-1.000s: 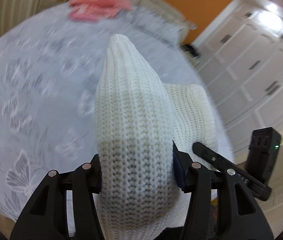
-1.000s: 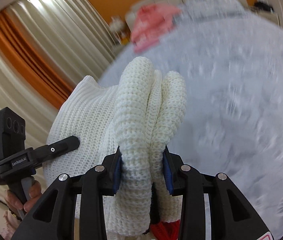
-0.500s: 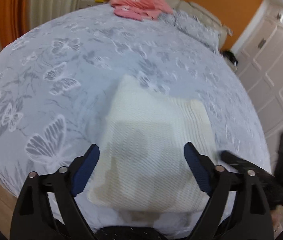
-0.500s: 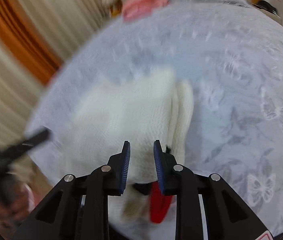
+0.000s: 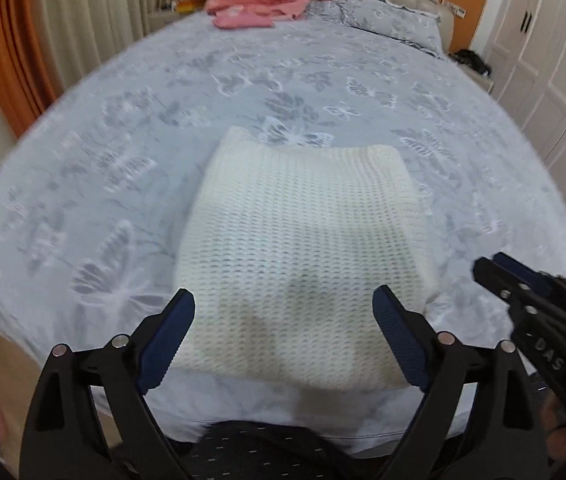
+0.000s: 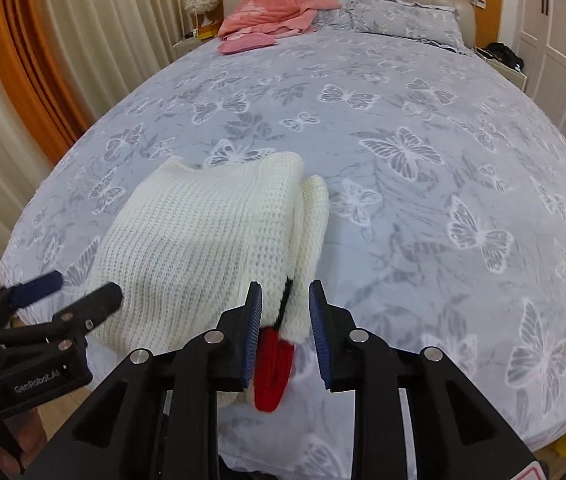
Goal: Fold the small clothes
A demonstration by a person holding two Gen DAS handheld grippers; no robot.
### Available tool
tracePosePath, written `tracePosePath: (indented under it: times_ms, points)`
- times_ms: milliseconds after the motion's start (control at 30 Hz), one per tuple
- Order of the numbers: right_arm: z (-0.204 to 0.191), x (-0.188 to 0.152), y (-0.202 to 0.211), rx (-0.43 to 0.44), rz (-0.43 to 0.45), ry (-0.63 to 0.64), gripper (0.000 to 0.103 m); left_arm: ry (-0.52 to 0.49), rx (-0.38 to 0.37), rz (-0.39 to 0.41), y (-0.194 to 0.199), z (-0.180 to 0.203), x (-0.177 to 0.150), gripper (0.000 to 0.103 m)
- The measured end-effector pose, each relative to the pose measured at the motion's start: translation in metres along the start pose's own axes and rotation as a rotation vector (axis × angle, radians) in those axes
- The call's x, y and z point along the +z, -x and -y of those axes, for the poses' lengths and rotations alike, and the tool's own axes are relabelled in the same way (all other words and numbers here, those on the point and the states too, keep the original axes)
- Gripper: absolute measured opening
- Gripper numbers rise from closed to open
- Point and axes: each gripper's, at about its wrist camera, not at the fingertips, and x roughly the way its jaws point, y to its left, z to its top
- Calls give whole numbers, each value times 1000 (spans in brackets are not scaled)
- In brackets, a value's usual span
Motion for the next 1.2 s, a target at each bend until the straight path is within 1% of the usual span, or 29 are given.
tracePosePath:
  times_ms: [100,167,233,333,533,667,800,900,1000,1200]
  points:
    - [7,-8,3,-4,0,-14,25,-30,52,27,8,4,-8,89]
    - [9,-11,5,-5,13,-30,26,-32,53,26,6,4,-11,89]
    - [9,-14,6,-20,21,-34,30,-24,67,31,2,3,-16,89]
    - [10,-20,4,-32,22,-42,31,-17,95,48,-2,1,-22,89]
    - [12,-32,-6,-63,2,-64,31,-19,104,67,-14,2,-33,89]
    - [12,-36,-15,-72,-18,-67,31,-25,106,59,-22,3,-38,89]
    - [8,-37,-20,-74,-29,-65,31,6,112,40,-29,-2,-38,89]
    - [7,-37,-23,-74,-34,-67,32,25,128,46,-31,-6,-37,89]
    - [7,-37,-25,-73,-38,-69,34,23,129,47,-33,-7,-37,89]
    - [7,-38,-28,-77,-44,-72,35,6,127,35,-37,-4,-39,89]
